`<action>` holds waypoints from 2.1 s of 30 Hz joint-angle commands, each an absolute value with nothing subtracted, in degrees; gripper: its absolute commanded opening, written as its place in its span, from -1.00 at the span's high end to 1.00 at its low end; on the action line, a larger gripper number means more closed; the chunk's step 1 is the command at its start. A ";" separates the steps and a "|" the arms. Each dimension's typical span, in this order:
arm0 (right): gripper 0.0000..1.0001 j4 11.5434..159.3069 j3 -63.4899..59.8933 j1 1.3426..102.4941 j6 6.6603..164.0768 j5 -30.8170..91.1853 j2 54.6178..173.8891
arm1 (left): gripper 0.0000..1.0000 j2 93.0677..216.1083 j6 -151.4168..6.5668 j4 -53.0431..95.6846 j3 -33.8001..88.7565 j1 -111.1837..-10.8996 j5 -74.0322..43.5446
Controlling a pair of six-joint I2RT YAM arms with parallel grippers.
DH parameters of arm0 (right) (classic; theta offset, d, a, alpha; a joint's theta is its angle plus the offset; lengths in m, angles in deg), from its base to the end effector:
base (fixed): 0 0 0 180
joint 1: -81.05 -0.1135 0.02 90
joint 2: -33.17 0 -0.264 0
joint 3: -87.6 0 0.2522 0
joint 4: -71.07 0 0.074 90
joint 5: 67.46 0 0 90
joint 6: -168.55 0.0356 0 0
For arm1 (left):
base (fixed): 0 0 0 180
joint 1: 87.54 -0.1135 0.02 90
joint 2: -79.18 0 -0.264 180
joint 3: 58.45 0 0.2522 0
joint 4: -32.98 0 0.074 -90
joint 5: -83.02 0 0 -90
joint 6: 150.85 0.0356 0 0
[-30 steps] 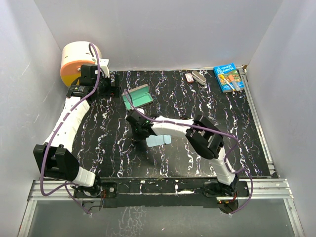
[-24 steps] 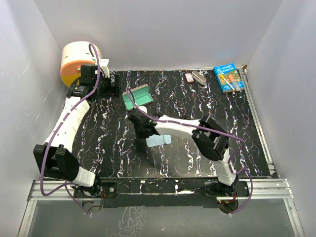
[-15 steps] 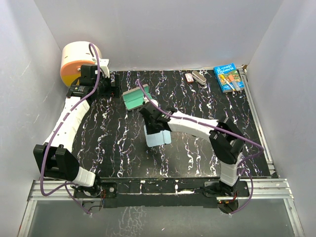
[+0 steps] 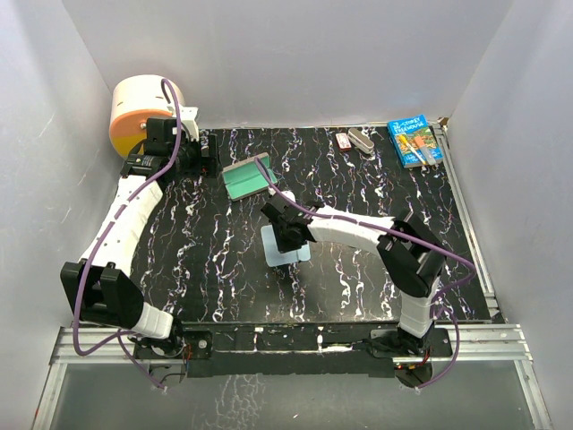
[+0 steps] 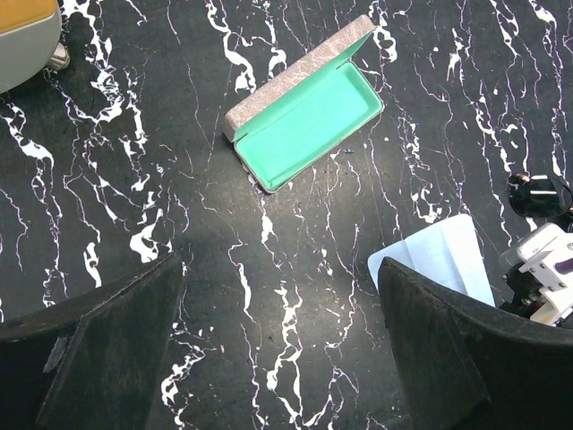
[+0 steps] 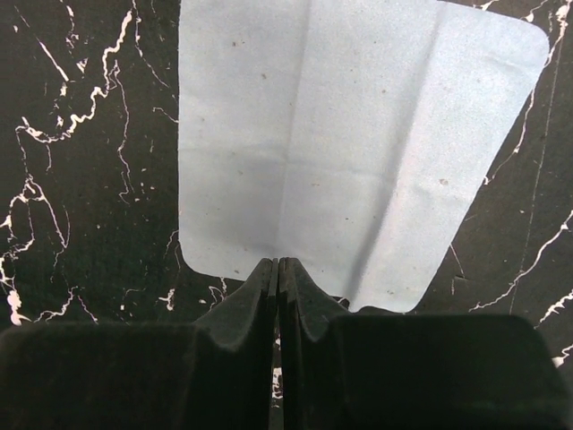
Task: Organize the sunglasses
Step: Move the glasses cleaning cloth to the center of the board.
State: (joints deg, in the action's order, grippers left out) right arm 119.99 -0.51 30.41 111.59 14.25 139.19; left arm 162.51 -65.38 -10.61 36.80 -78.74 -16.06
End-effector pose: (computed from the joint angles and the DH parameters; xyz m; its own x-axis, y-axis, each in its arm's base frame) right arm 0.2423 0.2873 0.1893 -0.8863 -0.2298 -0.4021 -0.2933 0.9504 0.1034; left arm 0.3243 -0.0559 0.3705 -0.5396 0.0046 -0.8419 0.2419 0.9587 -0.1498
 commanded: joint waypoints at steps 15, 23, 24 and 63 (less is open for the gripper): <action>0.85 113.79 1.65 29.71 113.44 18.14 141.93 | -0.77 160.92 -65.62 -10.09 37.43 -79.02 -17.27; 0.84 112.36 0.97 26.65 117.45 19.92 147.12 | -0.77 161.05 -65.65 -10.09 37.49 -79.01 -17.44; 0.85 112.26 0.63 26.38 117.89 20.23 147.74 | -0.77 161.01 -65.60 -10.09 37.42 -79.02 -17.44; 0.38 111.58 8.99 47.56 107.97 23.49 128.97 | -0.66 181.69 -55.79 -20.80 41.44 -65.25 -25.18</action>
